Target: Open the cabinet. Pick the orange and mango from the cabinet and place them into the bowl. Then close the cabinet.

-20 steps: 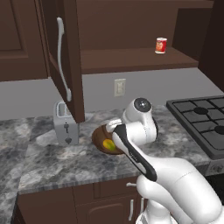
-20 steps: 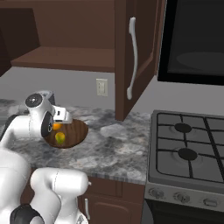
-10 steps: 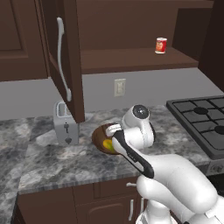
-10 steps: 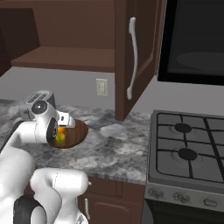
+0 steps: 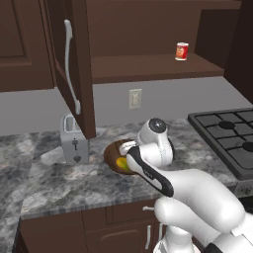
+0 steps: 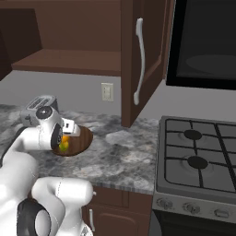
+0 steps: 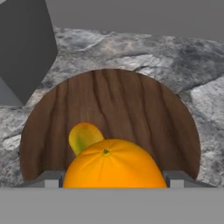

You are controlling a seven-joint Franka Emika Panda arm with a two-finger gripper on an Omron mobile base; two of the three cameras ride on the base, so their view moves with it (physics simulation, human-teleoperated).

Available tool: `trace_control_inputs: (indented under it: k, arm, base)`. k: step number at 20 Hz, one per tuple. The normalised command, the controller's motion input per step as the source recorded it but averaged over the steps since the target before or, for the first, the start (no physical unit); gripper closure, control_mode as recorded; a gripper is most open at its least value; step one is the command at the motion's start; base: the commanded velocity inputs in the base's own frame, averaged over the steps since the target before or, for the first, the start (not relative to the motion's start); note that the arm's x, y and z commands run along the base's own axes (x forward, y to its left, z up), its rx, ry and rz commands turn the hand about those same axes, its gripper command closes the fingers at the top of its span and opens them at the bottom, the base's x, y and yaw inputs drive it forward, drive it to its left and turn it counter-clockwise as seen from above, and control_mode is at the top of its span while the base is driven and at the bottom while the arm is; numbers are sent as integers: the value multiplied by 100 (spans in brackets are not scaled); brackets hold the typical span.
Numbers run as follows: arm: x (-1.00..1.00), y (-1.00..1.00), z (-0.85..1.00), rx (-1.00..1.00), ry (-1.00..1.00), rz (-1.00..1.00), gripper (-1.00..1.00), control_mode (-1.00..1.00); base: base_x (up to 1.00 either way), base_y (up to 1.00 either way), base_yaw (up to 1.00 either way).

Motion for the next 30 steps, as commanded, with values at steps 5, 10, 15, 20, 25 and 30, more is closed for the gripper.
trace_control_inputs:
  k: [5,10,15,20,25,30]
  arm:
    - [0,0,-2,0,4,0,-100,-100]
    - [14,0,-11,0,1,0,-100,-100]
    - [7,0,-4,0,0,0,-100,-100]
    - [-2,0,13,-2,0,0,-100,-100]
    - [-39,-5,57,-9,0,0,-100,-100]
    - [-94,-38,70,-3,6,-3,-100,-100]
  base:
    - [0,0,0]
    - [0,0,0]
    - [0,0,0]
    - [0,0,0]
    - [0,0,0]
    - [0,0,0]
